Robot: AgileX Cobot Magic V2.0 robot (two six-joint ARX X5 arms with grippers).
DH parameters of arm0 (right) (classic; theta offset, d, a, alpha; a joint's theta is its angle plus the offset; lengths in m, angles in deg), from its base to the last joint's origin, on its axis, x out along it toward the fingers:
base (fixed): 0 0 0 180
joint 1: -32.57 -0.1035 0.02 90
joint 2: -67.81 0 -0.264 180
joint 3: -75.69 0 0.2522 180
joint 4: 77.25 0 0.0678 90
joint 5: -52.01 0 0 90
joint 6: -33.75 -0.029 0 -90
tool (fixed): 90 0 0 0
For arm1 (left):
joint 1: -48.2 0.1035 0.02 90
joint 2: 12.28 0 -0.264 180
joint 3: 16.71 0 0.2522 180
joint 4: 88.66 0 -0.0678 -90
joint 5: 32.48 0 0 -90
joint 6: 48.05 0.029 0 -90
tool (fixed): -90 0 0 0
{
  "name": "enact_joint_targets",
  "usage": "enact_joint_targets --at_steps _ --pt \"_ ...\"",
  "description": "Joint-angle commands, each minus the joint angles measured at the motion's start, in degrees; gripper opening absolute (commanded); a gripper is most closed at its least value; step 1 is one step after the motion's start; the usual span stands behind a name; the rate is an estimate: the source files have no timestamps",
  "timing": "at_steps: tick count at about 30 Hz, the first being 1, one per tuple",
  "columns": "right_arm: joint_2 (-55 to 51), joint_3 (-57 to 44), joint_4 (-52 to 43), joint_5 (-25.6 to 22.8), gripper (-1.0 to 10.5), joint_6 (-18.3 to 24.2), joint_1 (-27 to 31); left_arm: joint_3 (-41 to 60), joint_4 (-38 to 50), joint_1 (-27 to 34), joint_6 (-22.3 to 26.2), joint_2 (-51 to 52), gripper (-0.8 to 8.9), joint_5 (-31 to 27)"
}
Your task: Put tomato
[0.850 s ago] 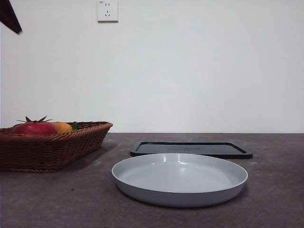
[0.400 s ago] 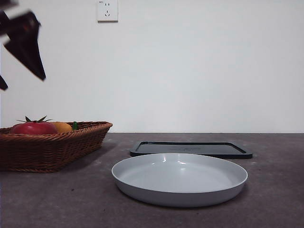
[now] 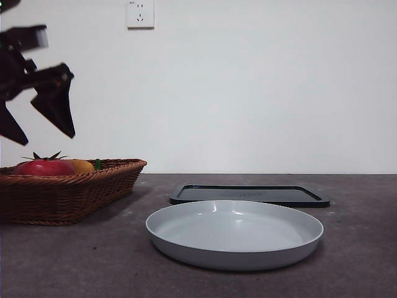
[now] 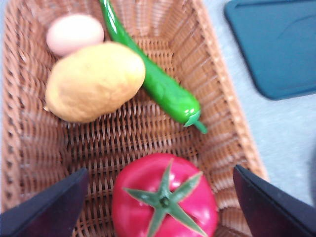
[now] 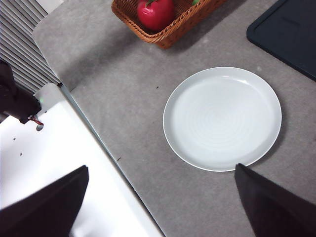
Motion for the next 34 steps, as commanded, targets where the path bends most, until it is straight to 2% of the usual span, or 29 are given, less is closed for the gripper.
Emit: enact_joint_targets --at_steps 1,27,34 --pt "0.61 1.03 -0.5 0.04 4.7 -0.2 -0.31 -1.07 1.25 -0.24 0.76 -2.47 4.69 -0.13" --pt "1.77 0.98 -0.52 0.04 4.7 -1.01 -0.31 -1.07 2.56 -0.66 0.87 -11.41 4.62 -0.15" --pt "1.77 0.98 -0.52 0.02 4.7 -1.01 -0.31 -1.07 2.27 -0.66 0.22 -11.37 2.98 -0.13"
